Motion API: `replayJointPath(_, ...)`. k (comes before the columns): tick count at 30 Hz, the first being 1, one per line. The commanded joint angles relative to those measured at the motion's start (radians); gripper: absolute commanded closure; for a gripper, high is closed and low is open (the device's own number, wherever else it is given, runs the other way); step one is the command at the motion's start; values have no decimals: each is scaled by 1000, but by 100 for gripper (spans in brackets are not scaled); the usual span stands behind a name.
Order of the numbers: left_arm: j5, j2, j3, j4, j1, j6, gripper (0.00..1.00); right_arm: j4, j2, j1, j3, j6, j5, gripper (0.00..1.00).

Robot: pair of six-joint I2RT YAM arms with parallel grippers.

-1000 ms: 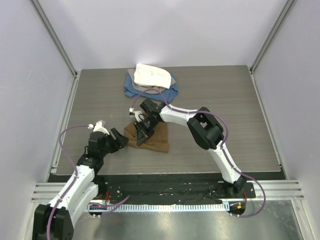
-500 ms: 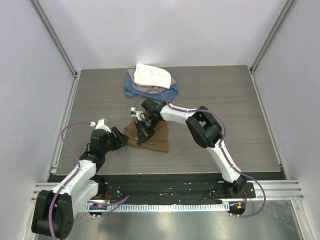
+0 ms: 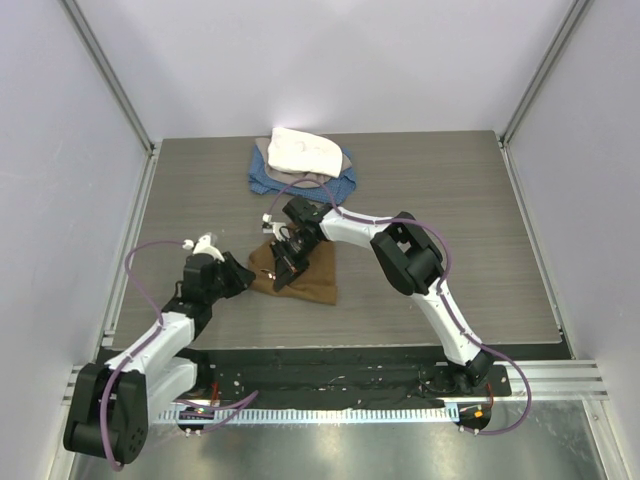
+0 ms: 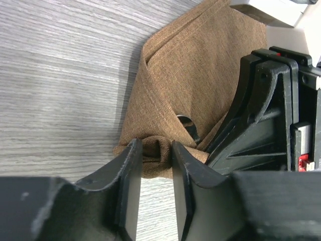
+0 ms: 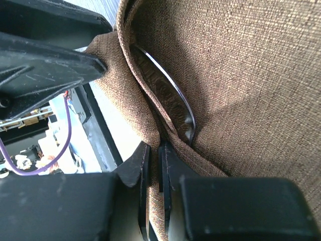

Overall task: Fold the napkin, place the utensils inside, and roll it up
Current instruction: Roll the napkin with the utensil

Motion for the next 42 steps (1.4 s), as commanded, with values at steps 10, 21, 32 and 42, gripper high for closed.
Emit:
replayJointPath(10,-62,101,110,-45,4,10,100,7,-57,-3,20,-22,96,83)
replayJointPath(21,-105,122,141,-111,4,-6,100,182,-388,5,-240,-129,316,37)
replayJointPath(32,-108,127,147,-121,7,-2,100,410,-649,210,-627,-344,920,33)
replayJointPath(42,-111,130,149,-125,8,-3,100,483,-650,309,-731,-393,1083,36)
